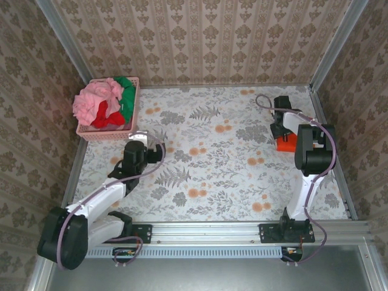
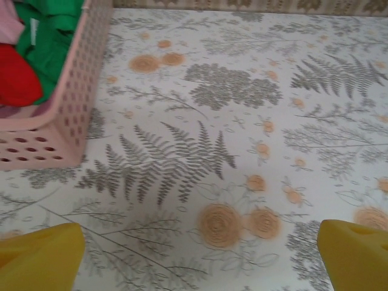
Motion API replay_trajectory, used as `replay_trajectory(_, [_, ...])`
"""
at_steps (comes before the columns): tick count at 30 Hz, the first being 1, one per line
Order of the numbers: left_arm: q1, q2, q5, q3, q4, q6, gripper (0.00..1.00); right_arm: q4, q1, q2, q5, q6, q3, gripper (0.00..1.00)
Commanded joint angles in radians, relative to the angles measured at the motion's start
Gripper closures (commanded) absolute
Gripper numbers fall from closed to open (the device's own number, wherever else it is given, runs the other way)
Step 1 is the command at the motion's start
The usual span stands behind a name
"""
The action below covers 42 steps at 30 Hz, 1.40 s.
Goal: Fold and stack the t-shirts
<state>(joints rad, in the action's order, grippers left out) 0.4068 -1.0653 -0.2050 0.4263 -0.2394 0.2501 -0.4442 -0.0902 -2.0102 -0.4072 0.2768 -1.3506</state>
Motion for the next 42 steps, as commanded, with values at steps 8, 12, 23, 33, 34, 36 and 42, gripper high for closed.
replay_trajectory(8, [-0.130, 0.007, 0.006, 0.032, -0.051, -0.117, 0.00, 0.151, 0.000, 0.196, 0.059, -0.068, 0.161, 0.24])
replay_trajectory(12, [-0.183, -0.011, -0.031, 0.027, -0.088, -0.180, 0.00, 0.281, 0.035, 0.394, 0.209, -0.134, 0.300, 0.09])
replay_trajectory(23, [-0.342, -0.287, 0.141, -0.031, -0.450, -0.325, 0.00, 0.951, 0.112, 0.750, 0.402, -0.287, 0.890, 0.00])
replay_trajectory(33, [-0.402, -0.470, 0.229, -0.016, -0.603, -0.299, 0.00, 1.328, 0.107, 0.576, 0.407, -0.287, 1.003, 0.00])
replay_trajectory(34, [-0.402, -0.469, 0.226, -0.017, -0.597, -0.296, 0.00, 1.342, 0.106, 0.550, 0.413, -0.282, 1.000, 0.00])
replay_trajectory(36, [-0.397, -0.470, 0.207, -0.016, -0.599, -0.299, 0.00, 1.382, 0.107, 0.471, 0.409, -0.284, 0.981, 0.00])
replay_trajectory(42, [-0.389, -0.468, 0.182, -0.017, -0.597, -0.298, 0.00, 1.301, 0.102, 0.475, 0.360, -0.308, 0.941, 0.00])
